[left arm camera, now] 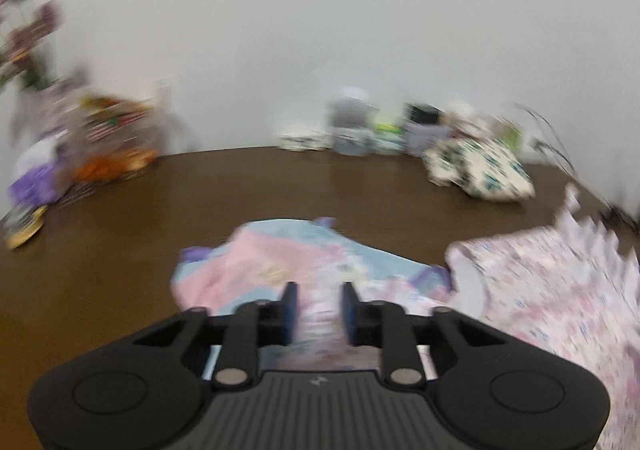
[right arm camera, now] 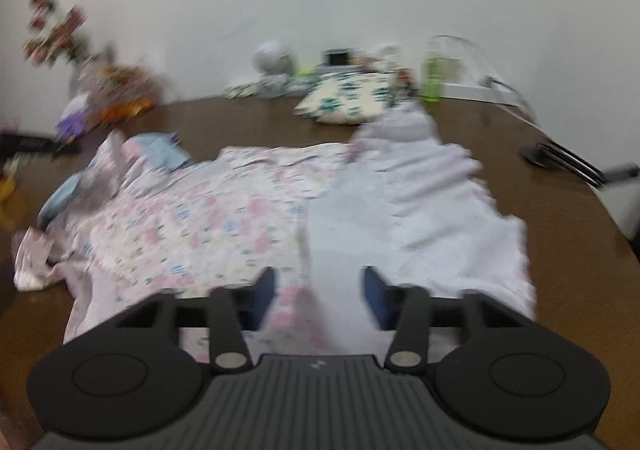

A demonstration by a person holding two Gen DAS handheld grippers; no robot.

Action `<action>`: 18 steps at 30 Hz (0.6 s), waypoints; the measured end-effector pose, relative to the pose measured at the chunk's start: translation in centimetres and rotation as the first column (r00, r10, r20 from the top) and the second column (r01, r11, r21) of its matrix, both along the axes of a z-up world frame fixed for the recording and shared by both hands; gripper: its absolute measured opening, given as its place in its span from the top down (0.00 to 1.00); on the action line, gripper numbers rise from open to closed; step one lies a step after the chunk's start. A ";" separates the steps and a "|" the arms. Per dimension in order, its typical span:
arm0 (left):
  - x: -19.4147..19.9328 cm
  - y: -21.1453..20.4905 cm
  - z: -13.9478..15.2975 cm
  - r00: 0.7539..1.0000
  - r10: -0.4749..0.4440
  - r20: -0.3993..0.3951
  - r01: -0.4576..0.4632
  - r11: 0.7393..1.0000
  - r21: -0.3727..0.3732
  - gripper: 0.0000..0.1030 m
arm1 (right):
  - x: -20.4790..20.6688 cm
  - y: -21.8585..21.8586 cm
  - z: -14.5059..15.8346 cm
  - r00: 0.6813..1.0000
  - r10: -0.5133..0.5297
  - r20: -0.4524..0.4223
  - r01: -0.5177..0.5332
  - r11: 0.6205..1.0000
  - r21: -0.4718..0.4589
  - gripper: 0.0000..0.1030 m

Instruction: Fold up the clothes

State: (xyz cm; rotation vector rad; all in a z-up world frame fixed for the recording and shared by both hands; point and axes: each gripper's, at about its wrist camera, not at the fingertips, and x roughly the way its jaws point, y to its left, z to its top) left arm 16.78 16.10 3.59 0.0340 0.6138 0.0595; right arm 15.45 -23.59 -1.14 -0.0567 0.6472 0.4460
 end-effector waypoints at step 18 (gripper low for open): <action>4.2 -2.5 -2.1 0.993 -0.019 -0.112 0.027 0.997 0.066 0.57 | 3.5 6.3 -0.8 0.984 0.164 -0.076 -0.171 0.981 -0.094 0.71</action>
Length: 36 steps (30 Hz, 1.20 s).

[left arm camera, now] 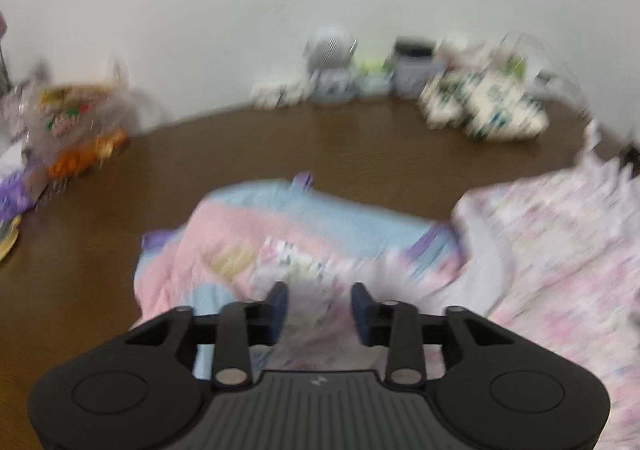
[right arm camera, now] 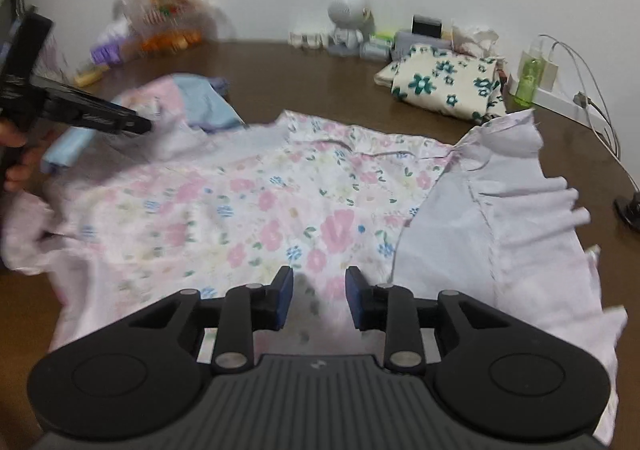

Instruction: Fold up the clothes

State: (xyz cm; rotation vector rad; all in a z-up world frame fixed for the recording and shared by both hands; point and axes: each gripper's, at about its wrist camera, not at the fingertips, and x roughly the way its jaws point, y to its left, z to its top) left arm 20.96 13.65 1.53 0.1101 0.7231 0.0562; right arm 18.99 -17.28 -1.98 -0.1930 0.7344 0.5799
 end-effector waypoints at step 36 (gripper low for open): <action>10.0 -16.1 -2.5 0.964 -0.256 -0.074 0.262 0.961 0.088 0.55 | -11.5 -7.1 1.2 0.987 0.059 -0.151 -0.070 0.995 -0.071 0.59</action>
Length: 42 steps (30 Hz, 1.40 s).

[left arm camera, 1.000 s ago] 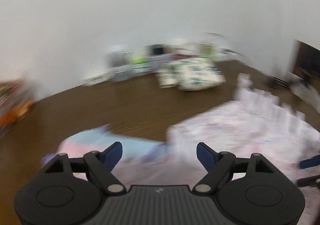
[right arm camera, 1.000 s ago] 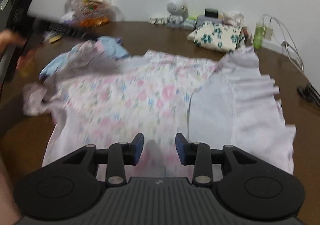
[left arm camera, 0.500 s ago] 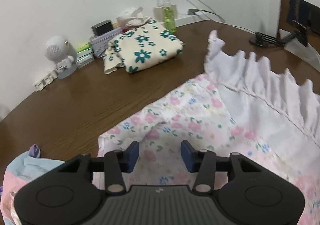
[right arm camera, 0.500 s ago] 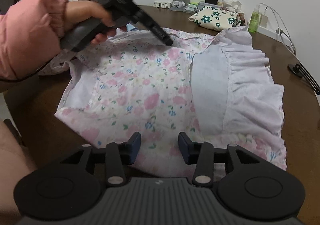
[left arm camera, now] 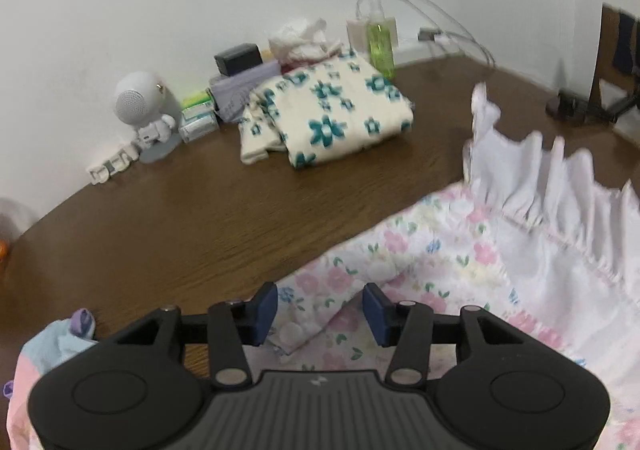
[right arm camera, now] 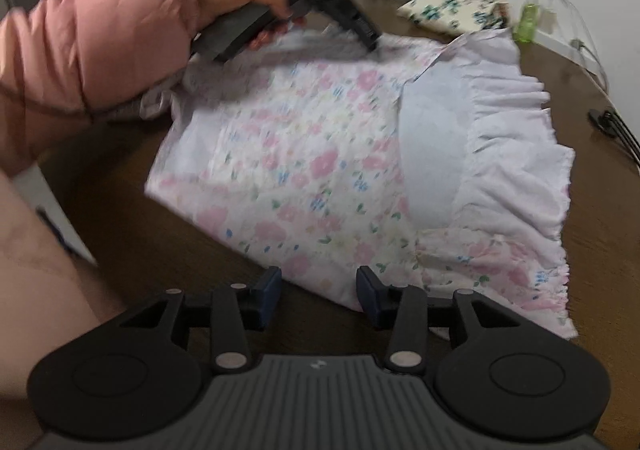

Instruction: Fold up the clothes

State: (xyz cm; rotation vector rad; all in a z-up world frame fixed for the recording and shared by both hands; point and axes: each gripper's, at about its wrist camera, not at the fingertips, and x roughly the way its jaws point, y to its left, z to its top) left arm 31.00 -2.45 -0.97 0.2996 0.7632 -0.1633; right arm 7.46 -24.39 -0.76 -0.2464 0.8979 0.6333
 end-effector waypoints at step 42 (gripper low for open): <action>-27.9 10.6 2.6 0.995 -0.085 0.054 0.087 0.996 -0.032 0.02 | -2.5 -1.3 0.6 0.962 -0.193 0.195 0.187 0.981 0.049 0.00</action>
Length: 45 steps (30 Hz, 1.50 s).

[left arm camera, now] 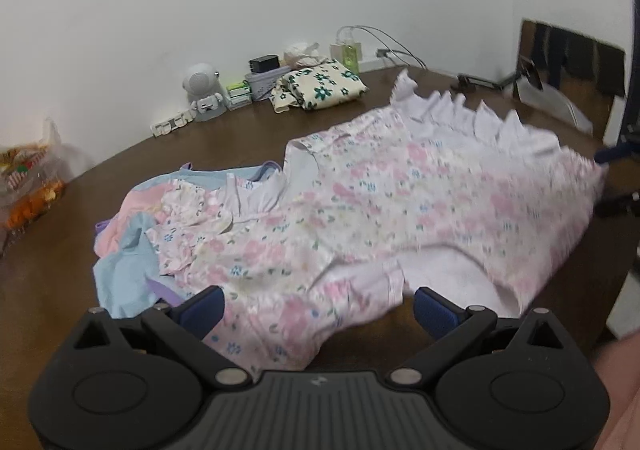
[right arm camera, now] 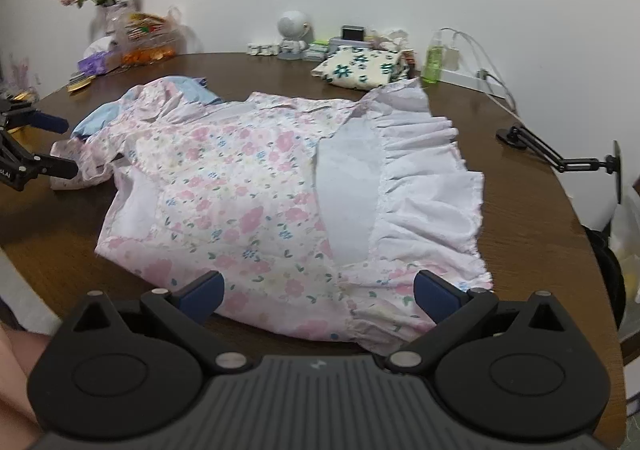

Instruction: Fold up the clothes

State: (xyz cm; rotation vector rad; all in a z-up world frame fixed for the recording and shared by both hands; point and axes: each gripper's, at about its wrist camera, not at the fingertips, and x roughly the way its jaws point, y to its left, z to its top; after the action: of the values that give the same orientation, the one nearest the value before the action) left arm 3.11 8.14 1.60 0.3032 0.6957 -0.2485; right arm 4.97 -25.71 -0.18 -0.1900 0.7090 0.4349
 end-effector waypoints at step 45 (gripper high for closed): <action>2.9 6.4 -2.6 0.978 0.138 -0.157 -0.159 0.979 -0.129 0.40 | 1.2 6.9 -1.2 0.920 0.358 -0.162 -0.381 0.914 -0.142 0.48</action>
State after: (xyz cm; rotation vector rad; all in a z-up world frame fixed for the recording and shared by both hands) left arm 5.99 14.53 -1.01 0.0975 0.8389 -0.1773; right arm 6.12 -18.78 -1.34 -0.4664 0.8451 0.7563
